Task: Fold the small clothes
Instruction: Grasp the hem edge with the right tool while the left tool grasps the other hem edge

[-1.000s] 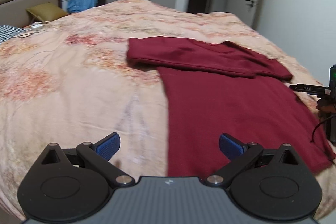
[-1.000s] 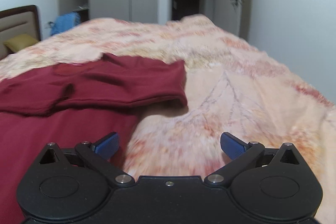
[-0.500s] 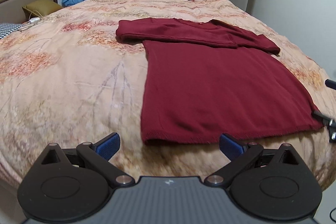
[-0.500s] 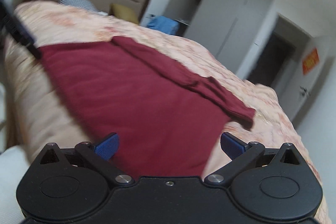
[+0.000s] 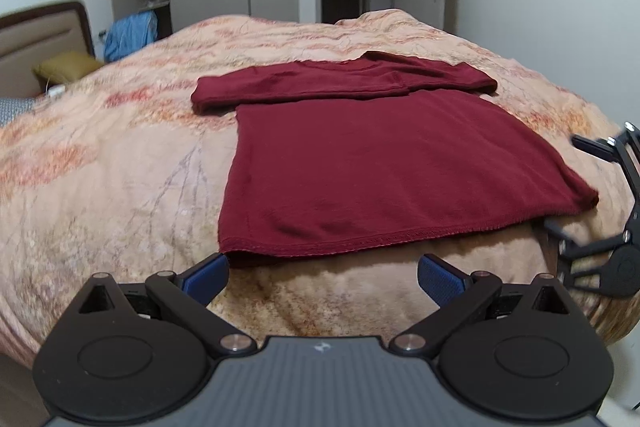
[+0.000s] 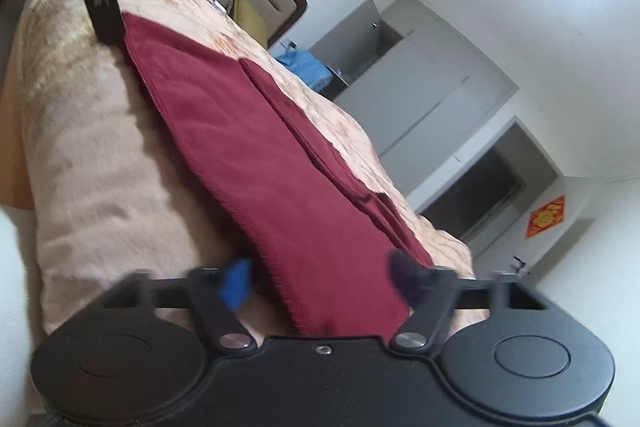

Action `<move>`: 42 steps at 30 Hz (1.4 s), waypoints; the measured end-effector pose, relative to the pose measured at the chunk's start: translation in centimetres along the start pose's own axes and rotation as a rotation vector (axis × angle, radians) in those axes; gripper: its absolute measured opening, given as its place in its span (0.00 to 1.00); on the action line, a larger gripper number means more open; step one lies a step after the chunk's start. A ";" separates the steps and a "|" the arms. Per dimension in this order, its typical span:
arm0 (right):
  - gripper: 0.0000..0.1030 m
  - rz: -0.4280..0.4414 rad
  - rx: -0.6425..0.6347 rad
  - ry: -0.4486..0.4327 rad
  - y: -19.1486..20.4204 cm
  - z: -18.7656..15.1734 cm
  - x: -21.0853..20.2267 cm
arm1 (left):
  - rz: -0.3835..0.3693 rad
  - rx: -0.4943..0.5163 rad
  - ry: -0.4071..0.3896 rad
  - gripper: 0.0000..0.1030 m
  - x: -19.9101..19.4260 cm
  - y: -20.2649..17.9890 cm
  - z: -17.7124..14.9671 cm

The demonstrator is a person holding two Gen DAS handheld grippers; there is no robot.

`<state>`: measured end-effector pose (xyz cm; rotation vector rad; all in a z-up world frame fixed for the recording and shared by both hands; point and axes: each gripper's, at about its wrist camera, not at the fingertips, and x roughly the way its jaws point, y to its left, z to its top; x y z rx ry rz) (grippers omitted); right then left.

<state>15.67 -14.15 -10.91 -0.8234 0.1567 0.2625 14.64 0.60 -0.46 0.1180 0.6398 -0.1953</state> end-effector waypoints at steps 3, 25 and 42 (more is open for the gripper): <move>0.28 0.072 0.051 0.000 -1.0 0.5 -0.1 | 0.012 0.051 -0.014 1.00 0.5 -1.1 -0.6; 0.09 0.197 0.471 0.025 -8.6 3.9 -0.6 | 0.216 0.315 -0.131 0.73 5.6 -3.4 0.8; 0.60 0.082 0.148 0.129 -1.7 0.1 -1.5 | 0.219 0.427 -0.181 0.59 4.9 -0.9 0.1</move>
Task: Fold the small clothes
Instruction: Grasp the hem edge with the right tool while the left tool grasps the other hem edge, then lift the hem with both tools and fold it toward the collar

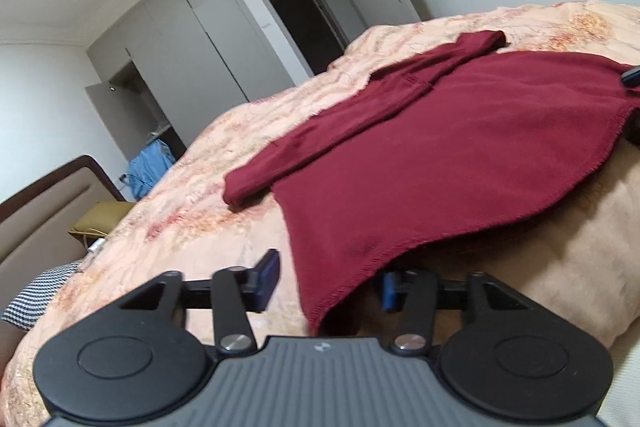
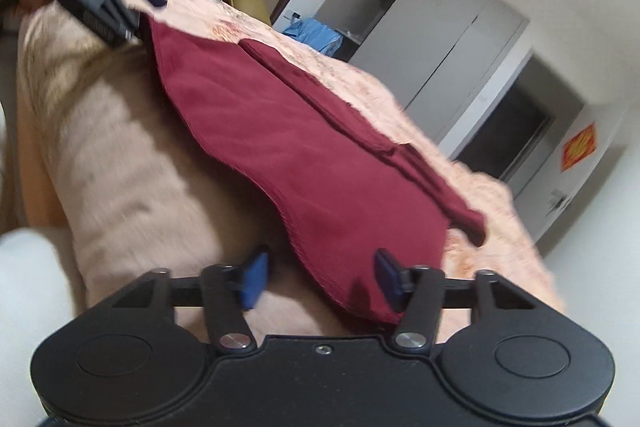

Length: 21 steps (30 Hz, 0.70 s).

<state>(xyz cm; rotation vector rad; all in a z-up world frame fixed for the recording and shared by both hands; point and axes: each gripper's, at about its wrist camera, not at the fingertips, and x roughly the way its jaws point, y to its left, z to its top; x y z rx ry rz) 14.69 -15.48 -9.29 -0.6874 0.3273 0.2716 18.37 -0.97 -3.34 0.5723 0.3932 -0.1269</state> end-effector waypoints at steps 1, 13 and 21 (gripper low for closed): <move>0.60 -0.016 -0.010 0.003 0.0 -0.3 0.0 | 0.006 0.001 -0.006 0.61 0.0 0.1 0.1; 0.07 -0.118 -0.081 0.022 -1.7 -2.4 0.6 | -0.083 0.158 0.004 0.26 -0.1 -0.4 0.1; 0.04 -0.180 -0.017 -0.037 -3.7 -1.0 -1.2 | -0.077 0.074 -0.052 0.04 -1.7 0.5 0.9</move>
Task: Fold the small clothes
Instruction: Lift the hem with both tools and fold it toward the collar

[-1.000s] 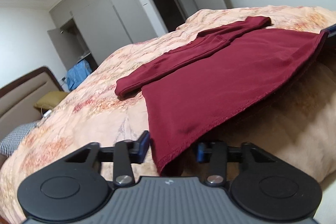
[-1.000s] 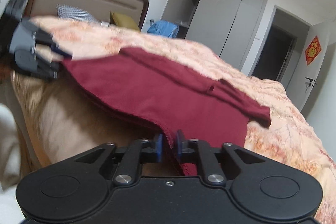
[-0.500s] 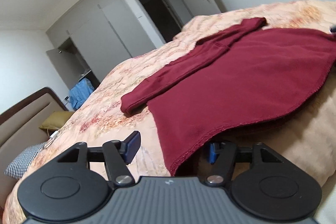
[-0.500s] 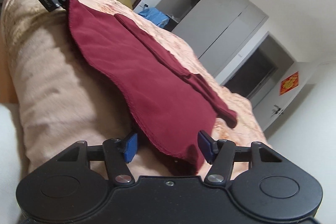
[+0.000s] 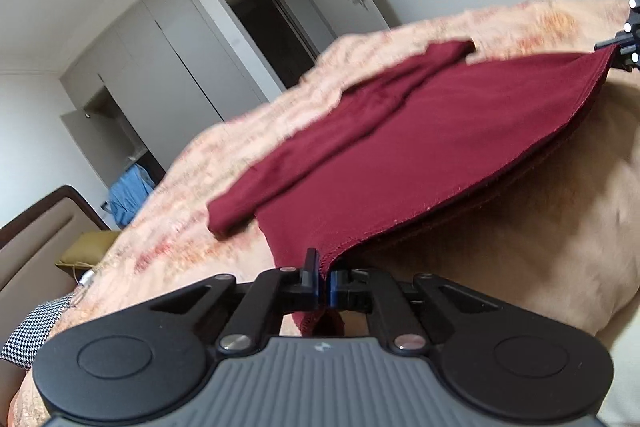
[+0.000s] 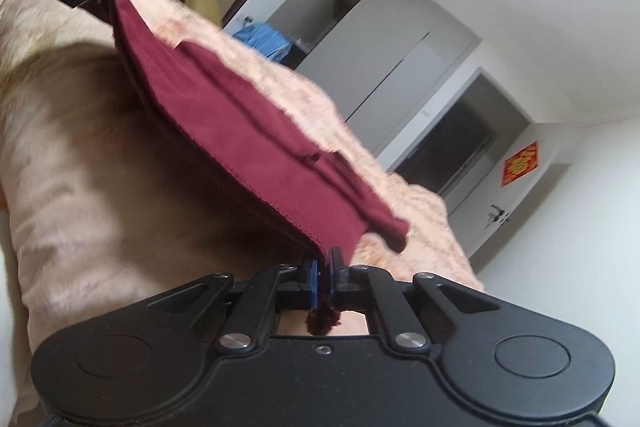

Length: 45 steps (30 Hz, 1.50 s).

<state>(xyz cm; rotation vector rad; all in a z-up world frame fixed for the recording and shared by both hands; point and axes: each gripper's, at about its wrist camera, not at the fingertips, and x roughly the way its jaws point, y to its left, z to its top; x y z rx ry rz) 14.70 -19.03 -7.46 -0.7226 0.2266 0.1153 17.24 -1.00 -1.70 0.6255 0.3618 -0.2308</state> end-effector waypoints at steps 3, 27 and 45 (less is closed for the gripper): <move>0.03 -0.021 0.022 -0.019 -1.2 0.7 -1.0 | 0.013 -0.015 -0.048 0.04 -1.7 0.3 0.9; 0.04 0.110 0.068 -0.071 -7.2 3.4 -19.0 | -0.092 -0.157 -0.136 0.04 -21.2 0.9 1.1; 0.05 0.111 0.031 -0.105 -13.6 8.7 0.0 | -0.106 -0.242 -0.050 0.05 -9.6 9.3 9.3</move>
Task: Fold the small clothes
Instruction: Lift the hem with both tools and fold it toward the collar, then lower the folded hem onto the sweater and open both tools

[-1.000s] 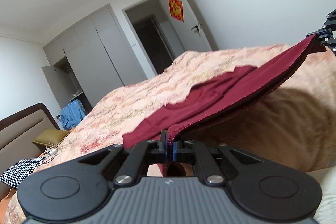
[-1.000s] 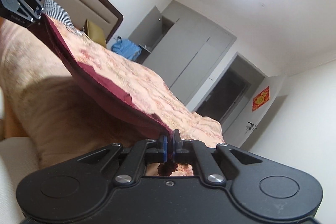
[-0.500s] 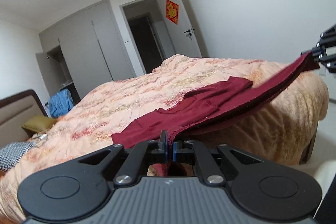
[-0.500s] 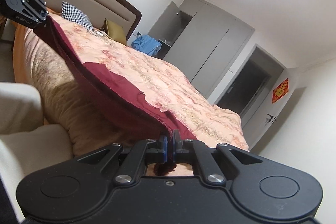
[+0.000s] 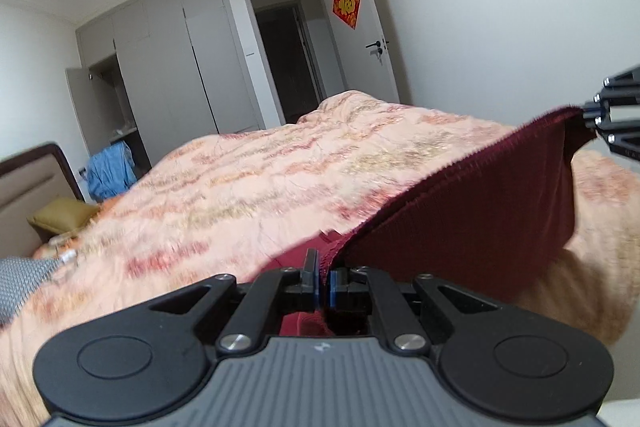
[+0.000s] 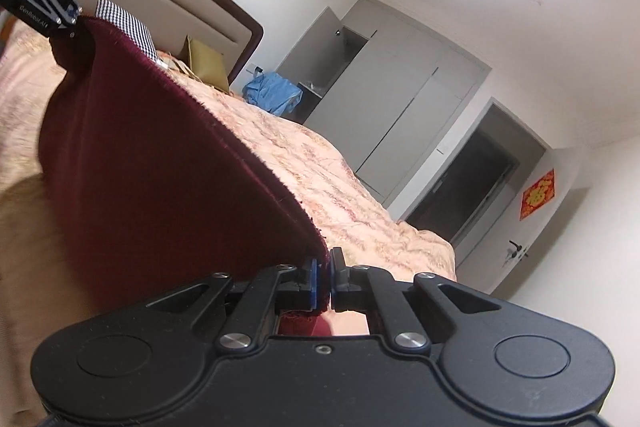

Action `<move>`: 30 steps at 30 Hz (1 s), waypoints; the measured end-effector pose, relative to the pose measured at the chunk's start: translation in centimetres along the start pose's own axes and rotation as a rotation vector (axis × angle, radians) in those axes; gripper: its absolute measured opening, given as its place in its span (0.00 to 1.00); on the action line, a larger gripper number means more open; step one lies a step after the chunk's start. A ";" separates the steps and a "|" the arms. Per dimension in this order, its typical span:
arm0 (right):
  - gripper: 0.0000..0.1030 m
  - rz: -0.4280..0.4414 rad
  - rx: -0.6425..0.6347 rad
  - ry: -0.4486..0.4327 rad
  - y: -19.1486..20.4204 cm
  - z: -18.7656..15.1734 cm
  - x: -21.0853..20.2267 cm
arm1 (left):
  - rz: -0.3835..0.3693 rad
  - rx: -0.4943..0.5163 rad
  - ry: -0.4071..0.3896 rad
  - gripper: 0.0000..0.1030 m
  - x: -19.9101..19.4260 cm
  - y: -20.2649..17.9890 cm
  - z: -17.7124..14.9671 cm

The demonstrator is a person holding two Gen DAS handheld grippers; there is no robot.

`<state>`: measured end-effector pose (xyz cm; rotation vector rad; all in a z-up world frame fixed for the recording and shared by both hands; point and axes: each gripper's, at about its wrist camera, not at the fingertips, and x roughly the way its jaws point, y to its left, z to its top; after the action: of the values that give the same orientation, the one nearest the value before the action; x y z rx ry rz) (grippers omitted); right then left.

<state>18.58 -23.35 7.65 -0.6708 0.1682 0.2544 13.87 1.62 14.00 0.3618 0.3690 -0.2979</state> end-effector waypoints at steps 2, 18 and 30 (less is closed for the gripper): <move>0.05 -0.001 -0.018 0.010 -0.7 0.2 3.6 | 0.017 0.021 0.024 0.05 3.2 0.5 1.4; 0.06 0.120 0.073 0.243 -0.4 -3.4 26.3 | -0.026 -0.152 0.289 0.05 28.1 7.0 -0.5; 0.81 0.145 0.232 0.276 -1.4 -6.4 27.8 | -0.062 -0.280 0.356 0.69 31.1 8.0 -3.5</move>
<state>45.10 -23.50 -2.96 -0.4606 0.5046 0.2754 43.31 3.42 0.78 0.1261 0.7634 -0.2378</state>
